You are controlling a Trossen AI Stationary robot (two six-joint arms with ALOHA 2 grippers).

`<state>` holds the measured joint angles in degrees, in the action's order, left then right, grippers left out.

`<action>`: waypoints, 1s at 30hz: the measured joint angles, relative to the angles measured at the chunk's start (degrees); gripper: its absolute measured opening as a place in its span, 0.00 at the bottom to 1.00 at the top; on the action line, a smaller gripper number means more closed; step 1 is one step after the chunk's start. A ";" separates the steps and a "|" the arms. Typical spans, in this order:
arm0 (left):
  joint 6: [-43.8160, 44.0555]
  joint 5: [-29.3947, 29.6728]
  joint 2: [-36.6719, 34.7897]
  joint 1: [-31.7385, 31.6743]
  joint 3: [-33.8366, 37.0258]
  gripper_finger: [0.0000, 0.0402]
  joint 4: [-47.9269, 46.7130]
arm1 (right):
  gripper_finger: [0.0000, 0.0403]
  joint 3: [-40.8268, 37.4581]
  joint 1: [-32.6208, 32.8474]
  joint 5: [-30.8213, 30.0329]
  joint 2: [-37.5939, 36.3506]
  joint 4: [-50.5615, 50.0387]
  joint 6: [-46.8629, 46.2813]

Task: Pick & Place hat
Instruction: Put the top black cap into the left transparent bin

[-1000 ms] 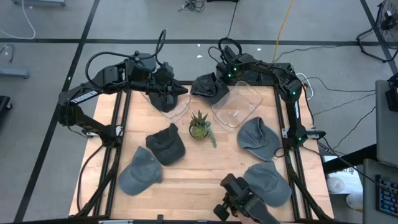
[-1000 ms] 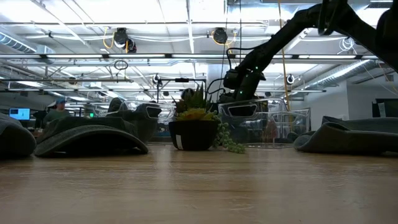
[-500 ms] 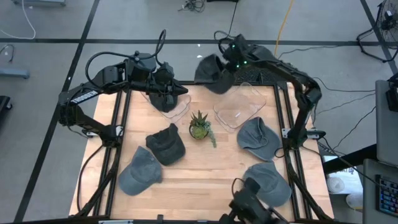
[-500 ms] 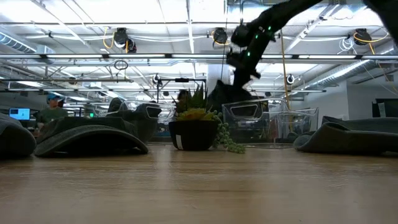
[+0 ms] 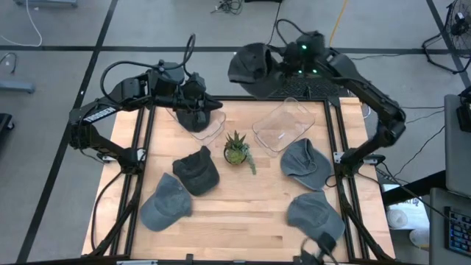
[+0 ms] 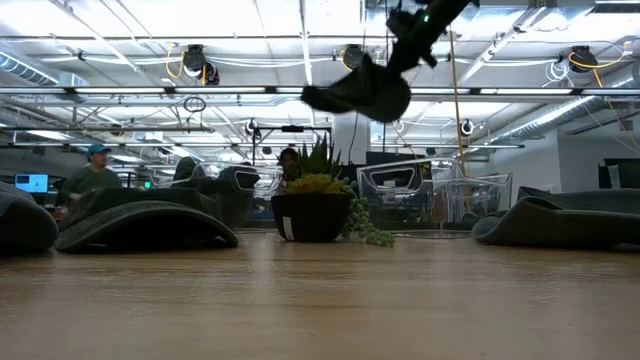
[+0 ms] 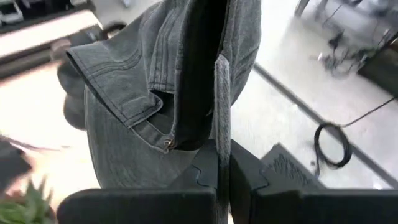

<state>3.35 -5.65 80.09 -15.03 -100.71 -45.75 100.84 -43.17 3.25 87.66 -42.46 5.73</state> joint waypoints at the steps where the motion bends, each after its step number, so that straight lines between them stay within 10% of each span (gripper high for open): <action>1: -0.05 0.11 0.00 -0.09 0.00 0.00 0.40 | 0.00 0.00 0.62 -0.61 -1.21 -0.12 -0.37; 30: 2.40 0.94 0.02 -0.10 0.00 0.03 4.04 | 0.00 0.02 28.82 -19.89 -18.05 5.64 -7.77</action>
<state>5.74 -4.71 80.12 -15.14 -100.71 -41.71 100.86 -14.35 -16.64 69.60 -36.82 -2.04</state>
